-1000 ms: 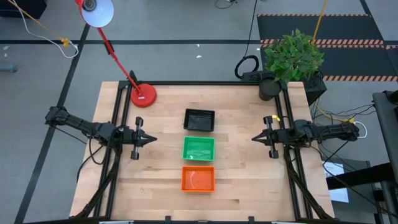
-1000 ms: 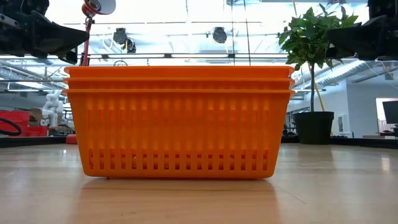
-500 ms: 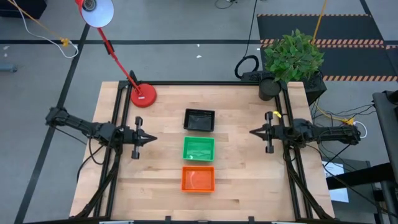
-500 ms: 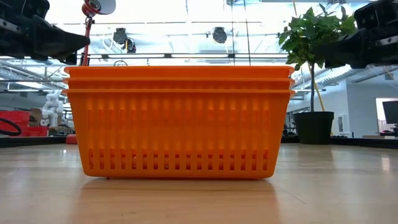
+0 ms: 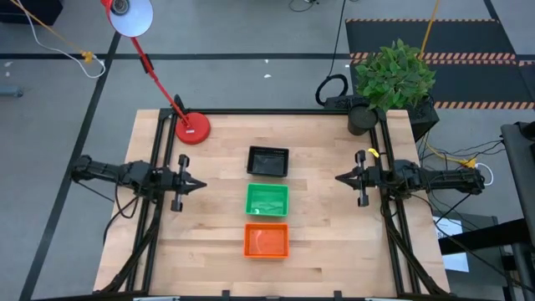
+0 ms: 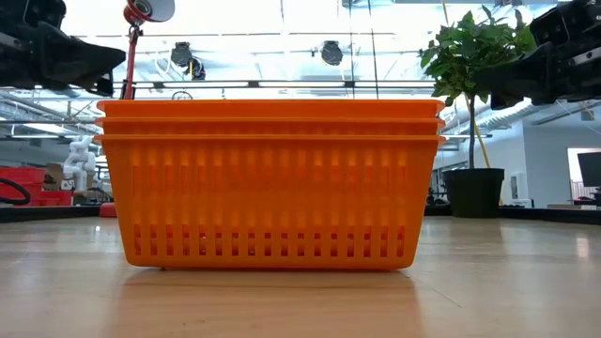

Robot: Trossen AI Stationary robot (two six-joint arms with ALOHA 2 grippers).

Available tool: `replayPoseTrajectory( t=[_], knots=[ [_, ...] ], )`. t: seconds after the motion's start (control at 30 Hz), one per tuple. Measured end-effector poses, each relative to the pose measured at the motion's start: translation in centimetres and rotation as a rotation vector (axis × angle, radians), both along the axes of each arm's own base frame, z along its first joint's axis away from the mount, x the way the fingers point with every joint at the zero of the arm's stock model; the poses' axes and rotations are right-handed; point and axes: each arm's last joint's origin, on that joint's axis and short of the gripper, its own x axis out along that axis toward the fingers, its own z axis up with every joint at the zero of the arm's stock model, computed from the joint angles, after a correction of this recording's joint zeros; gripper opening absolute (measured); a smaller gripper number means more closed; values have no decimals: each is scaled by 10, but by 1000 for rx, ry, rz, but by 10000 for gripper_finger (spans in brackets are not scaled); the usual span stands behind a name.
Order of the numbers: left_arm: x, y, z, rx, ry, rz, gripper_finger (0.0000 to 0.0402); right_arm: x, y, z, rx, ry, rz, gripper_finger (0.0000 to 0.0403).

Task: Stack baskets by color
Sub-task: Return to Home Position

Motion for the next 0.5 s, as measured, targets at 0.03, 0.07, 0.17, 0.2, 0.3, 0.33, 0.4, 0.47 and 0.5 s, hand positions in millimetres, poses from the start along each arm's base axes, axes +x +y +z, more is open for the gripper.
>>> replayPoseTrajectory(
  t=[0.03,0.07,0.17,0.2,0.3,0.33,0.4,0.47,0.5],
  knots=[
    [0,0,0,1,1,-1,3,0,0,0,0,0,0,0],
    [0,1,0,2,5,-2,3,0,0,0,0,0,0,0],
    [0,2,-1,2,15,-2,8,0,0,0,0,0,0,0],
    [0,2,-2,6,16,-6,9,0,0,0,-1,0,0,0],
    [1,3,-4,29,38,5,9,0,0,0,-1,0,0,0],
    [1,4,-4,34,34,9,6,0,0,0,-1,0,0,0],
    [1,5,-4,37,32,6,3,0,0,0,-1,0,0,0],
    [2,6,-7,36,25,-2,5,0,0,0,-1,-1,0,0],
    [3,6,-9,36,25,-8,7,0,0,0,-1,0,0,0]
  ],
)
